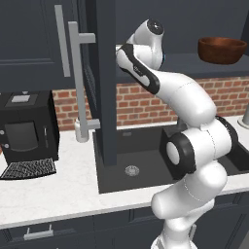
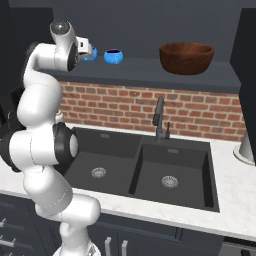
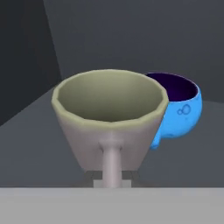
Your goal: Gather all objects into one cabinet and sort the glasses and bowls to opposite sides.
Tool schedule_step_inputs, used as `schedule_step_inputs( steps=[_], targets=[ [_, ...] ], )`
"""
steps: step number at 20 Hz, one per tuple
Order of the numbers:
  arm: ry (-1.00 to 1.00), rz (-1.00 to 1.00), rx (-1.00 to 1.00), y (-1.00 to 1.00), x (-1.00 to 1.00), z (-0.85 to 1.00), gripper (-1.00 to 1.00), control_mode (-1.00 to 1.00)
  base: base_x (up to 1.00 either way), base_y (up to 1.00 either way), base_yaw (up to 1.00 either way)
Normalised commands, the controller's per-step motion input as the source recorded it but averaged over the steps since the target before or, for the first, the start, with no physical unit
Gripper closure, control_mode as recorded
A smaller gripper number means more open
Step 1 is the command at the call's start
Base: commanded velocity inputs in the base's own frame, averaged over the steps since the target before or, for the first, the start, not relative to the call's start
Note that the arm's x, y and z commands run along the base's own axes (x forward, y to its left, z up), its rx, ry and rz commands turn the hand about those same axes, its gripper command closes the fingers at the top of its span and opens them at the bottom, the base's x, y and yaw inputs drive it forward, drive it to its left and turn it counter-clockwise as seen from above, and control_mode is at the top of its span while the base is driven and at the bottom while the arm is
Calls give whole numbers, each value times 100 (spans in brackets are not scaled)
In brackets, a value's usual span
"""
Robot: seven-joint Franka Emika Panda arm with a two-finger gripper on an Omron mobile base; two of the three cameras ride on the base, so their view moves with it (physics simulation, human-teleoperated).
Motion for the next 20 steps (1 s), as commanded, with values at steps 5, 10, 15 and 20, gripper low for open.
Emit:
schedule_step_inputs(
  steps=[5,10,15,20],
  targets=[
    [0,0,-1,13,-3,-43,100,-100,0,0,0],
    [0,0,0,11,0,-28,-100,-100,0,0,0],
    [0,0,0,0,0,0,-100,-100,0,0,0],
    [0,0,0,0,-23,0,-100,-100,0,0,0]
  ],
)
